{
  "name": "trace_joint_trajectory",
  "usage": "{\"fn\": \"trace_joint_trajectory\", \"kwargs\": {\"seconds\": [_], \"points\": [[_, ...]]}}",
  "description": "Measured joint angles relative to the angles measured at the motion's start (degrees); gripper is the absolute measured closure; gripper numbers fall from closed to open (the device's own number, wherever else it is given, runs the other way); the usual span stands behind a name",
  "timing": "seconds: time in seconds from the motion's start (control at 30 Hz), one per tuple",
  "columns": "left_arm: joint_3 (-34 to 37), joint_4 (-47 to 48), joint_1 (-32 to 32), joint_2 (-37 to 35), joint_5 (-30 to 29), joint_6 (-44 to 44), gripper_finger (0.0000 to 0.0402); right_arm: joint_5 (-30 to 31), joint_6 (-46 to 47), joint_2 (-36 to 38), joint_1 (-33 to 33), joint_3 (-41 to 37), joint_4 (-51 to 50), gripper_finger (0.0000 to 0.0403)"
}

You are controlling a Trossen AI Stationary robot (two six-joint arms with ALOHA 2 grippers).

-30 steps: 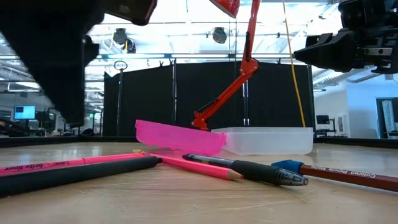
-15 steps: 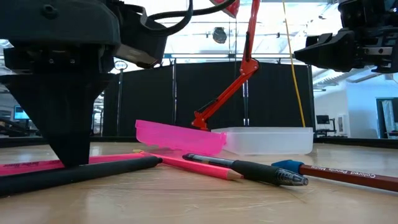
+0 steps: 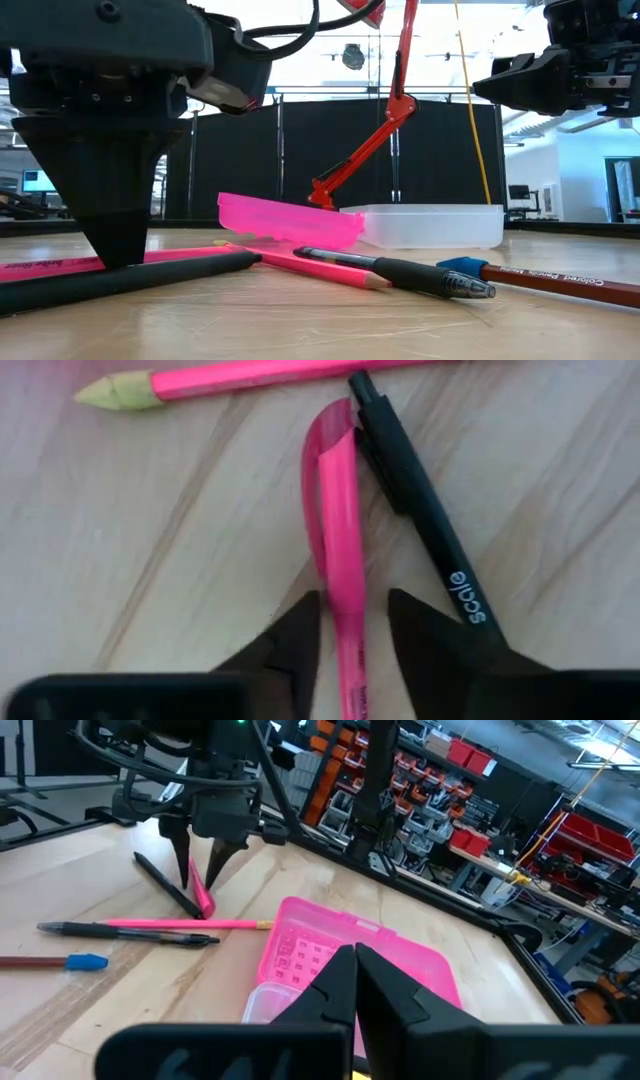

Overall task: Pick & place school supplies into a supply box
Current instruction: Put the pink pen into the pink supply box

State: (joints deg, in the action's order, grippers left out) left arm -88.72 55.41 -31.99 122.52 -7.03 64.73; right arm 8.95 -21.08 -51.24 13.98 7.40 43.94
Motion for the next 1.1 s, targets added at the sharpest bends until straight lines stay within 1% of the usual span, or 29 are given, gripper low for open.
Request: {"fn": "trace_joint_trajectory", "kwargs": {"seconds": [0.13,0.17,0.2,0.3,0.43,0.5,0.77,0.97,1.03,1.1], "points": [[0.0,-0.68,0.0,0.02,0.1,0.09,0.0358,0.0,0.29,0.0,0.0,0.0,0.0,0.0403],[0.01,-0.9,0.0,0.02,0.1,-0.16,0.0373,0.0,0.29,0.0,0.0,0.0,0.0,0.0403],[-0.01,-1.27,0.04,0.01,0.12,-0.37,0.0379,0.0,0.31,0.0,0.0,0.0,0.0,0.0403],[0.02,-1.69,0.07,0.0,0.17,-0.27,0.0377,0.0,0.38,0.0,0.0,0.0,0.0,0.0403],[0.11,-1.63,0.09,-0.17,0.21,-0.13,0.035,0.0,0.44,0.0,0.0,0.0,0.0,0.0403],[0.17,-1.62,0.12,-0.28,0.2,-0.05,0.0347,0.0,0.46,0.0,0.0,0.0,0.02,0.0403],[0.24,-1.54,0.13,-2.77,-0.51,0.32,0.0384,0.0,0.46,0.02,0.0,0.0,0.03,0.0403],[0.24,-1.59,-0.13,-4.08,-1.31,0.33,0.0397,0.0,0.46,0.02,0.0,-0.02,-0.01,0.0403],[0.21,-1.86,-0.2,-4.43,-1.39,0.54,0.0397,0.0,0.46,0.02,0.0,-0.02,0.01,0.0403],[0.17,-2.14,-0.2,-4.4,-1.69,0.36,0.0387,0.0,0.46,0.02,0.0,-0.02,0.06,0.0403]]}}
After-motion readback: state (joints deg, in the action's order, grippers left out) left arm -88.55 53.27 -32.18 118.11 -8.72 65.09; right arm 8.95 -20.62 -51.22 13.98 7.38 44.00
